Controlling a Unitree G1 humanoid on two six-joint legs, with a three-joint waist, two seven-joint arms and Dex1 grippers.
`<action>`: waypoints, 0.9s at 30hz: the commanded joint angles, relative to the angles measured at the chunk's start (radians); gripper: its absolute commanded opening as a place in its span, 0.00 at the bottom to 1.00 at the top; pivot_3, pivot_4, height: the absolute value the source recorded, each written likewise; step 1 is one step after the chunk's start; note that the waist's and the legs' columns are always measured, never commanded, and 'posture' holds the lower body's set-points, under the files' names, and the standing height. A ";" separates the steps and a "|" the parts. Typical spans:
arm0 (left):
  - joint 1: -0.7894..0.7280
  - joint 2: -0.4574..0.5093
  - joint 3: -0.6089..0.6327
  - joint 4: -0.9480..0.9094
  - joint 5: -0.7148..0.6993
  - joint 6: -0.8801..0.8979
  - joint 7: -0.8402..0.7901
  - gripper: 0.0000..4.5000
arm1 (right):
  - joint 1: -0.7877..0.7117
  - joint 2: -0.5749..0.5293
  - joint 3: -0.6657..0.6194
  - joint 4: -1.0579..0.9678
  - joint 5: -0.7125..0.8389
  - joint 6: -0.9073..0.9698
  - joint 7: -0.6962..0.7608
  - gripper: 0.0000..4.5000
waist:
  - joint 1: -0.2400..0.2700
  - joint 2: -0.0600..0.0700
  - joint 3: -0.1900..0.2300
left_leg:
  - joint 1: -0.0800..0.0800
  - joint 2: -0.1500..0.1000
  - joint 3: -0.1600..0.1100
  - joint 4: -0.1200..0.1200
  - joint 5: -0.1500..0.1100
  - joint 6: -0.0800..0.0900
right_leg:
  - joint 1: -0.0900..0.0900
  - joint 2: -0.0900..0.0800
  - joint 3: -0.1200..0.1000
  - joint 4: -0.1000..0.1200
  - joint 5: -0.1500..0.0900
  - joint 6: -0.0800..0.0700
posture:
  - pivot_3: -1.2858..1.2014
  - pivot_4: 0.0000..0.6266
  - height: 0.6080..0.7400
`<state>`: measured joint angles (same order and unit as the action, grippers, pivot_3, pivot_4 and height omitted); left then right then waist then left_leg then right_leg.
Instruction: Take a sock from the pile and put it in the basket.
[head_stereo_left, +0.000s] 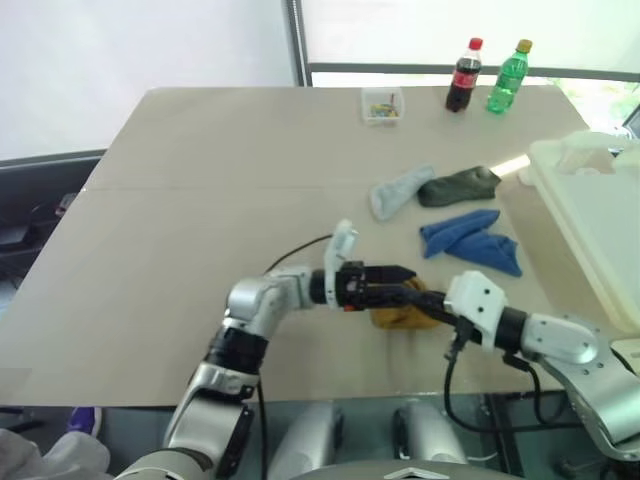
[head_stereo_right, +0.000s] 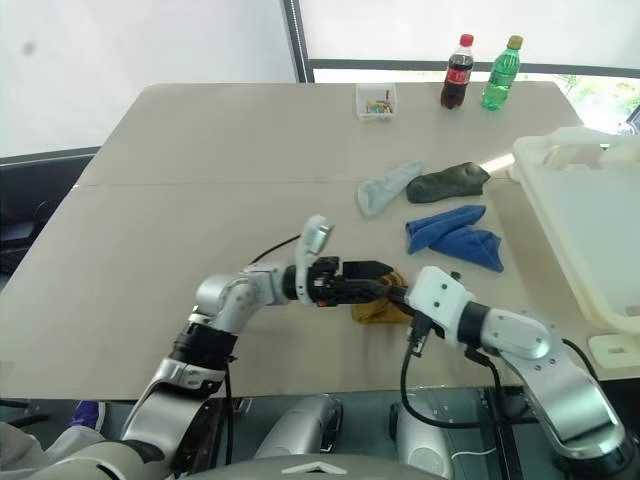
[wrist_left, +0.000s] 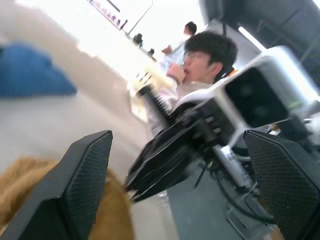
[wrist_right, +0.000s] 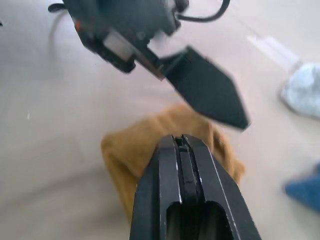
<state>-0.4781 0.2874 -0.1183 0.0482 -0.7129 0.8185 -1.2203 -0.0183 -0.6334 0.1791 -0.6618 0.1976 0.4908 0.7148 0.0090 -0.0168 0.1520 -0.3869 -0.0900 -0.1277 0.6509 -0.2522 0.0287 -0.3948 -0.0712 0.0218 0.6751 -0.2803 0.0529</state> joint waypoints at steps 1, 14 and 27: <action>0.060 0.057 0.040 -0.113 -0.027 -0.053 -0.037 0.99 | -0.039 0.015 0.025 0.023 0.000 -0.020 0.008 0.00 | 0.002 0.000 0.000 | 0.000 0.000 0.000 0.000 0.000 0.000 | 0.000 0.000 0.000 -0.001 0.000 0.000 | 0.52 0.24 1.00; 0.220 0.269 0.134 -0.136 0.074 -0.357 -0.131 1.00 | -0.055 0.002 0.014 0.147 0.040 -0.040 0.070 0.06 | 0.006 0.001 0.000 | 0.000 0.000 -0.001 -0.002 0.000 0.000 | 0.000 -0.001 -0.001 -0.004 0.000 0.000 | 0.52 0.24 1.00; 0.246 0.312 0.158 -0.072 0.134 -0.528 -0.146 1.00 | -0.090 0.055 -0.065 0.019 0.124 0.297 -0.140 0.93 | 0.003 0.002 0.001 | -0.005 0.000 -0.003 -0.002 0.000 0.000 | -0.003 -0.001 -0.003 -0.005 0.000 -0.001 | 0.52 0.24 1.00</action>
<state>-0.2302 0.5957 0.0297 -0.0082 -0.5720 0.3095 -1.3584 -0.0913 -0.5954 0.1114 -0.6178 0.3184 0.7338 0.6183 0.0124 -0.0147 0.1530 -0.3926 -0.0900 -0.1309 0.6490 -0.2525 0.0290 -0.3978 -0.0718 0.0183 0.6701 -0.2799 0.0523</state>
